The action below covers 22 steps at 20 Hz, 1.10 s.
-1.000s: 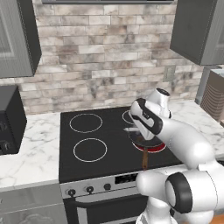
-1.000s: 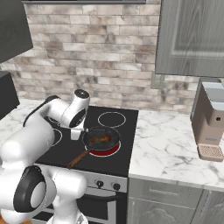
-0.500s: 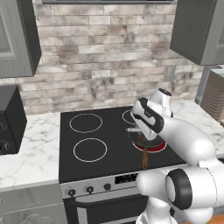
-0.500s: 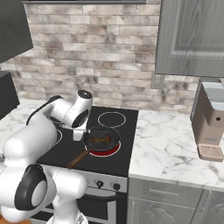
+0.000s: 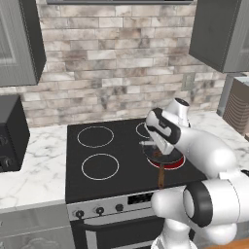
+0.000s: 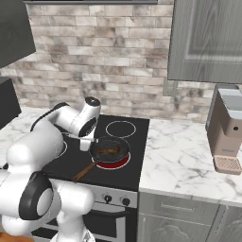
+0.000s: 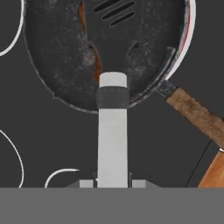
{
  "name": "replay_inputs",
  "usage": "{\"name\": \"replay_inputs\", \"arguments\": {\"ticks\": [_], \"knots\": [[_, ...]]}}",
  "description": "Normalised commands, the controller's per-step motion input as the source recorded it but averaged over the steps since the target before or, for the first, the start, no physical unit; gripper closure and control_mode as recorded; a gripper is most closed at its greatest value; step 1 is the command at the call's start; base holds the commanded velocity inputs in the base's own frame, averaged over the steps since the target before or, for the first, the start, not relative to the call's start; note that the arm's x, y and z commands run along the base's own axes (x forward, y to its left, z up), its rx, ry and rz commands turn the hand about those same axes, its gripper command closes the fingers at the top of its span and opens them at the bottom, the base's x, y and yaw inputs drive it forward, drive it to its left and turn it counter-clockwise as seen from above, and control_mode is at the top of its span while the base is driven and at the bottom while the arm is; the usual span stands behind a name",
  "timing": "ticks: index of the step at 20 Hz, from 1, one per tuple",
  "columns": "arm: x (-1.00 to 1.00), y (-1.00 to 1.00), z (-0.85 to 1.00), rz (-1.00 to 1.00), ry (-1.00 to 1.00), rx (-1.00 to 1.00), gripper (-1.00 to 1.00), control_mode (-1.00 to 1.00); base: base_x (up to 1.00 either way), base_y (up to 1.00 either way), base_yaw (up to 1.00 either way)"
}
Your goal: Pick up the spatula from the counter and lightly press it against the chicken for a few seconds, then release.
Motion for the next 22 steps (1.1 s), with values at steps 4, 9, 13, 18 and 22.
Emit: {"name": "replay_inputs", "arguments": {"ticks": [4, 9, 13, 18, 22], "knots": [[0.09, 0.0, 0.0, 0.0, 0.01, 0.0, 1.0, -1.0, 0.0, 0.0, 0.0], [0.08, -0.01, -0.03, 0.0, 0.02, 0.0, 1.0, -1.0, 0.0, 0.0, 0.0], [0.09, 0.0, -0.12, 0.0, 0.03, 0.0, 1.0, -1.0, 0.0, 0.0, 0.0], [0.11, 0.0, -0.12, 0.0, 0.02, 0.0, 1.0, -1.0, 0.0, 0.0, 0.0], [0.11, 0.0, -0.05, 0.0, 0.0, 0.0, 1.0, -1.0, 0.0, 0.0, 0.0]]}}
